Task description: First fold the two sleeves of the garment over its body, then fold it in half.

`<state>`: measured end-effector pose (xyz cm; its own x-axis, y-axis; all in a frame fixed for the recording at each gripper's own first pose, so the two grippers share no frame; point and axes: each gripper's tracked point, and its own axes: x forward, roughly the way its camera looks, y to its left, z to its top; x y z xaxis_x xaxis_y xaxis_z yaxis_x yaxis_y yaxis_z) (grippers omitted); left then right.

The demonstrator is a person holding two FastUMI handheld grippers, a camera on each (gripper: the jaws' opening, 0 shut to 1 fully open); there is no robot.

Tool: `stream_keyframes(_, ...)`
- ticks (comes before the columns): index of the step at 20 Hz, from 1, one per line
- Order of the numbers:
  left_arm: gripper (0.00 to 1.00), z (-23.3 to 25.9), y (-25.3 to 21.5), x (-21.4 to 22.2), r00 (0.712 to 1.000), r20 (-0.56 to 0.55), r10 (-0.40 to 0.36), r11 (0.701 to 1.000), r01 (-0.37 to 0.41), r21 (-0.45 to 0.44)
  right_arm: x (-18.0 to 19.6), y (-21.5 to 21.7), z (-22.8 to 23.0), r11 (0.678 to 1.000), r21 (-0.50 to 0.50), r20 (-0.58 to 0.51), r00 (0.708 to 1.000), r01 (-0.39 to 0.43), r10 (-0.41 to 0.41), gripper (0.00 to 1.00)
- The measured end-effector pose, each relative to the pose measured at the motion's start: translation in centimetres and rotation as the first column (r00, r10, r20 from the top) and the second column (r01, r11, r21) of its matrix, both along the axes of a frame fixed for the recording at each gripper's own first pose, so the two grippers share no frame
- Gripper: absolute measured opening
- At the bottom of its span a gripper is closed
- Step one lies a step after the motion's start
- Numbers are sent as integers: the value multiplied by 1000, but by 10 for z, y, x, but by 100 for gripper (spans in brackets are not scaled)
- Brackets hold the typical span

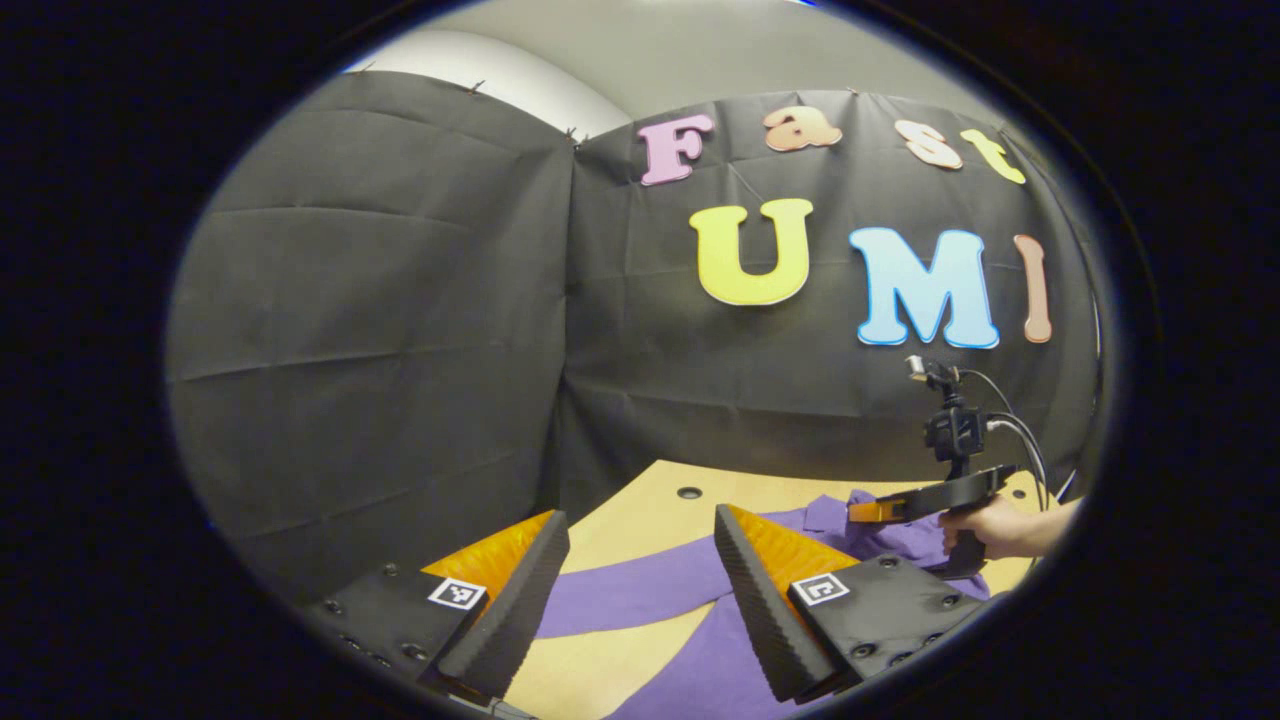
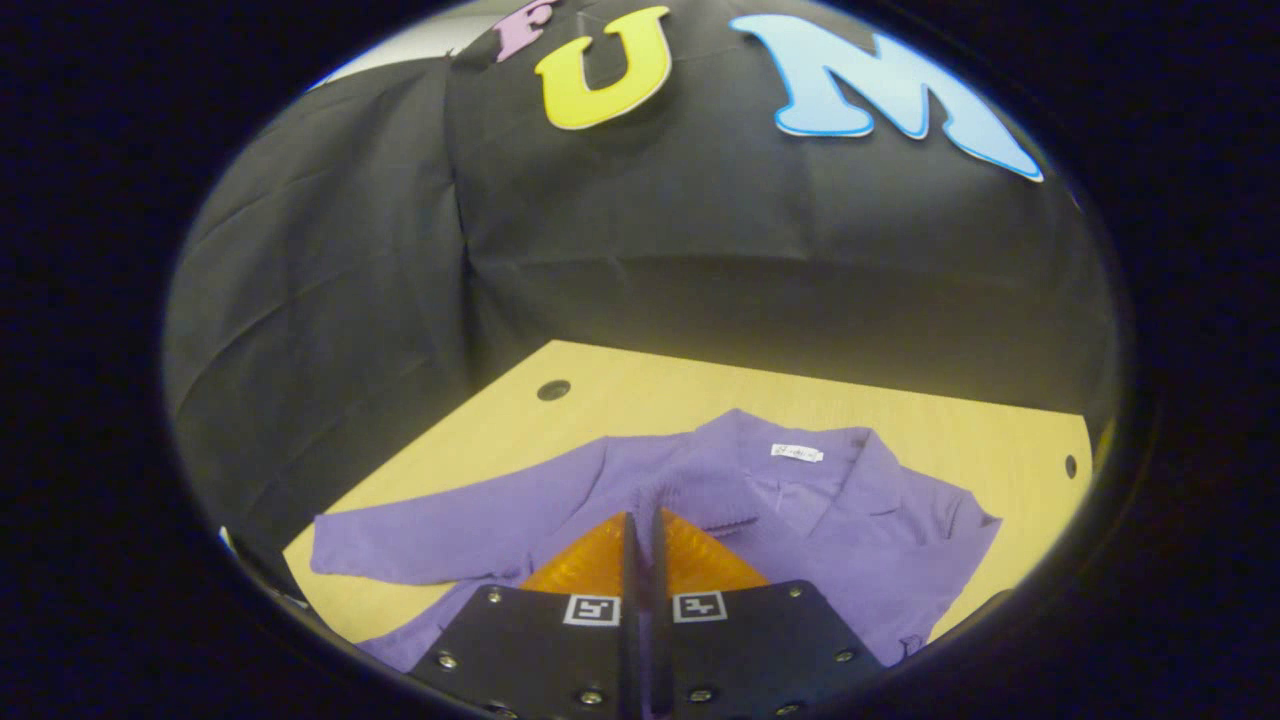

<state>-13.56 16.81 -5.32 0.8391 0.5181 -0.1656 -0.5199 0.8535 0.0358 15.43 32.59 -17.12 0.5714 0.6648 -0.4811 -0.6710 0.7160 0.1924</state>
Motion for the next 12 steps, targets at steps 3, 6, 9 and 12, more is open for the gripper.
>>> stream_keyframes(3,94,1,4,-9,1000,-3,18,1000,-18,9,-2,9,-11,998,-64,24,1000,-17,18,7)
stream_keyframes(6,94,0,11,-15,1000,-1,28,1000,-28,2,-6,12,-18,994,-105,40,999,-24,29,9)
stream_keyframes(9,94,-3,16,-16,999,0,33,999,-33,-2,-13,13,-13,994,-107,48,998,-33,38,34)
stream_keyframes(12,94,-12,23,-15,999,-9,34,999,-34,-12,-16,8,-2,997,-81,62,998,-12,17,81)
